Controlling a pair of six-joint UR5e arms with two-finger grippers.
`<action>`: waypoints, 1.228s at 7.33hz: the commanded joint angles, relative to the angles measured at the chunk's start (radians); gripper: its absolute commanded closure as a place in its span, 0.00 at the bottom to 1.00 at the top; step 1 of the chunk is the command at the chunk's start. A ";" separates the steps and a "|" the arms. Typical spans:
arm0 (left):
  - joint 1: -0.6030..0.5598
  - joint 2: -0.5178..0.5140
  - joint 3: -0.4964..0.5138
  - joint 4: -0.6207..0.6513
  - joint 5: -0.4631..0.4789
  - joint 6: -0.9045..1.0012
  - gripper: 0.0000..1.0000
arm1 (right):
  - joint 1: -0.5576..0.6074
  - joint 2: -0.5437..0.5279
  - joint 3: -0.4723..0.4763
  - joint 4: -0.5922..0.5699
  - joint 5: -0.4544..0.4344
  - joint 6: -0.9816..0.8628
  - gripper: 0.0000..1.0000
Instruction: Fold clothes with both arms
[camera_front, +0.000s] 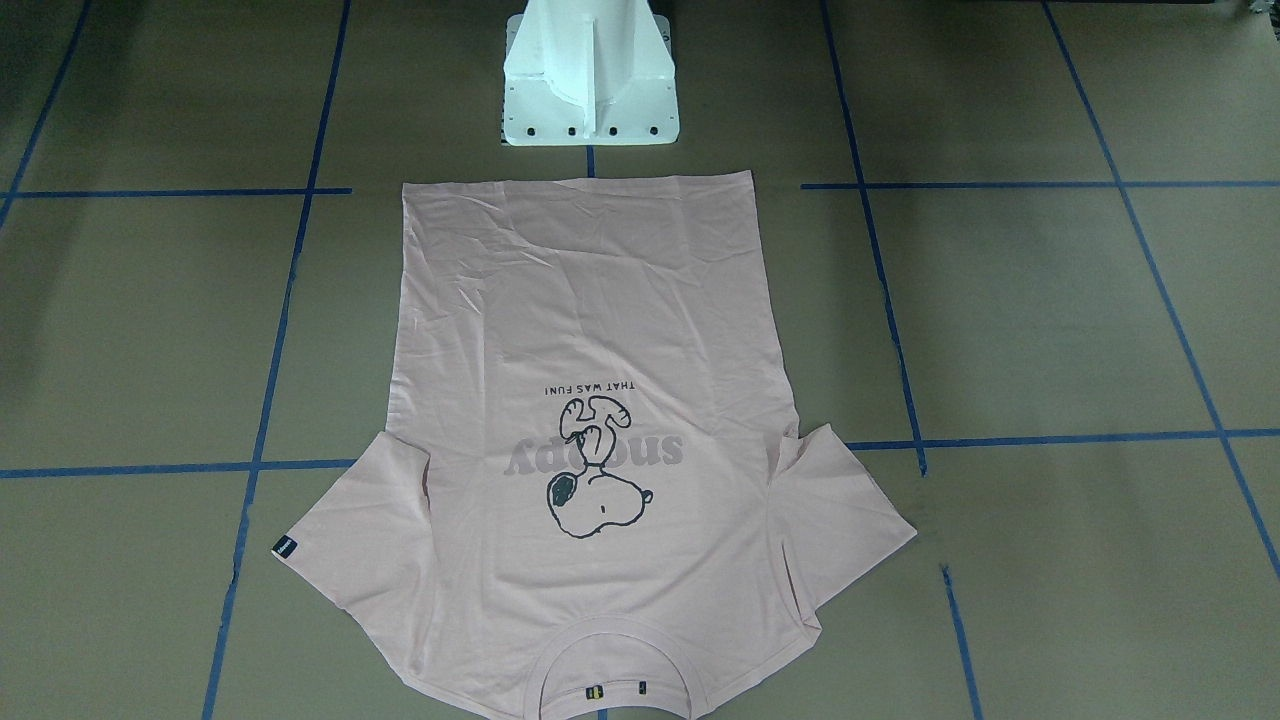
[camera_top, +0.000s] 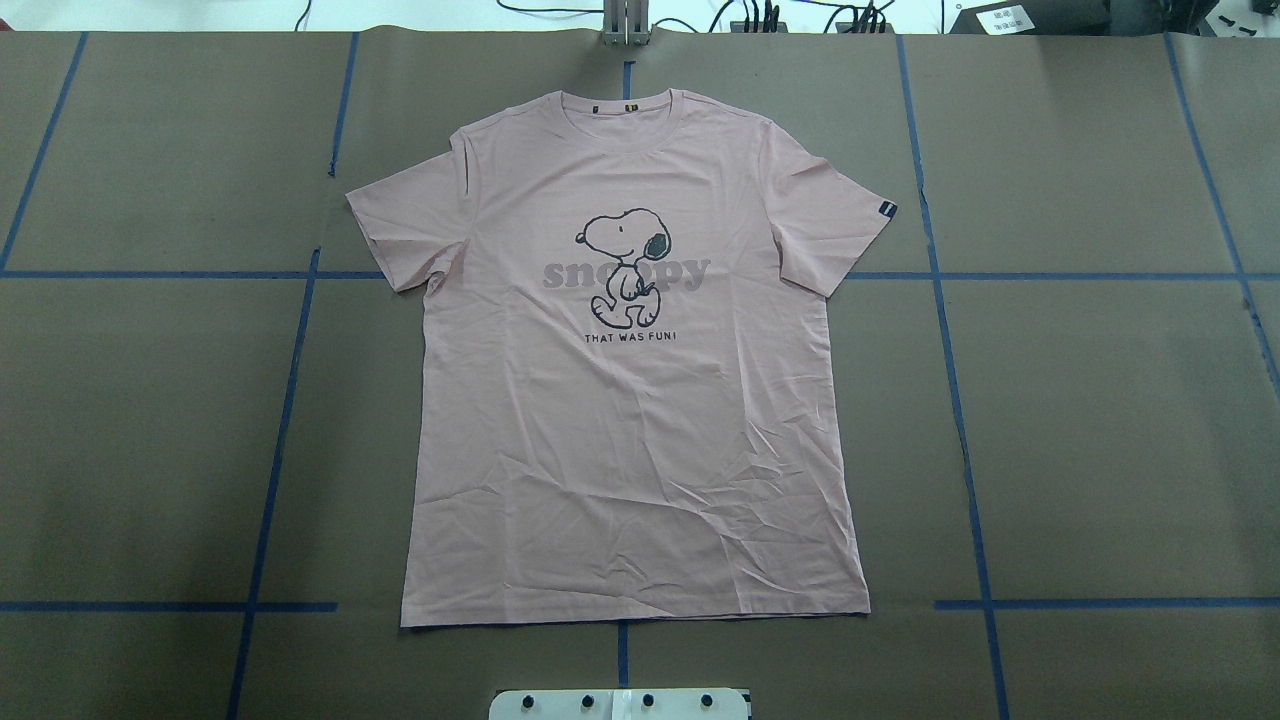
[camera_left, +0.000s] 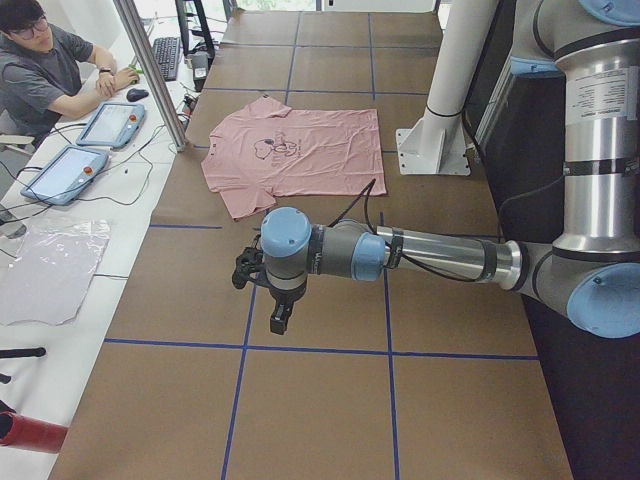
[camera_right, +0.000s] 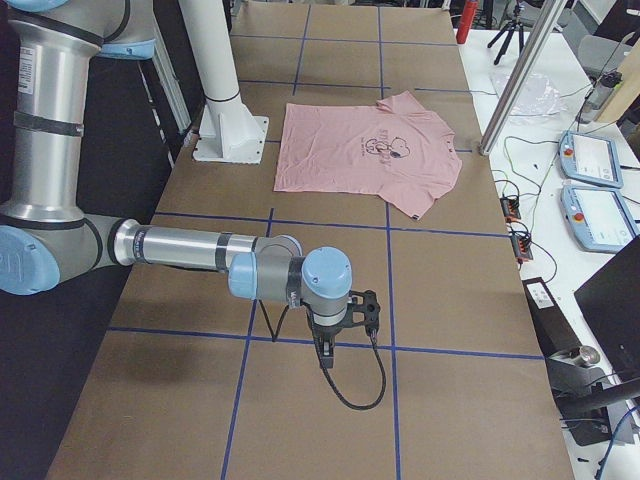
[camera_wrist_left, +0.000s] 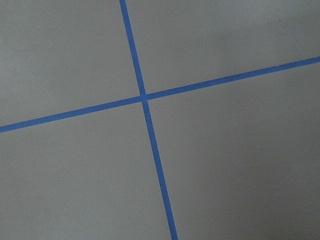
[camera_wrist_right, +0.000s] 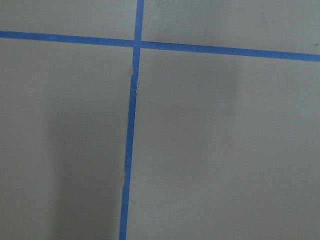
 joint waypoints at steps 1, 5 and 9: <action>-0.001 0.001 0.002 -0.003 0.004 0.011 0.00 | 0.000 0.002 0.001 0.000 0.002 0.003 0.00; 0.007 0.000 -0.010 -0.128 0.005 0.005 0.00 | -0.050 0.127 0.004 0.002 0.023 0.014 0.00; 0.009 -0.191 0.149 -0.541 -0.003 -0.002 0.00 | -0.080 0.270 -0.117 0.230 0.023 0.035 0.00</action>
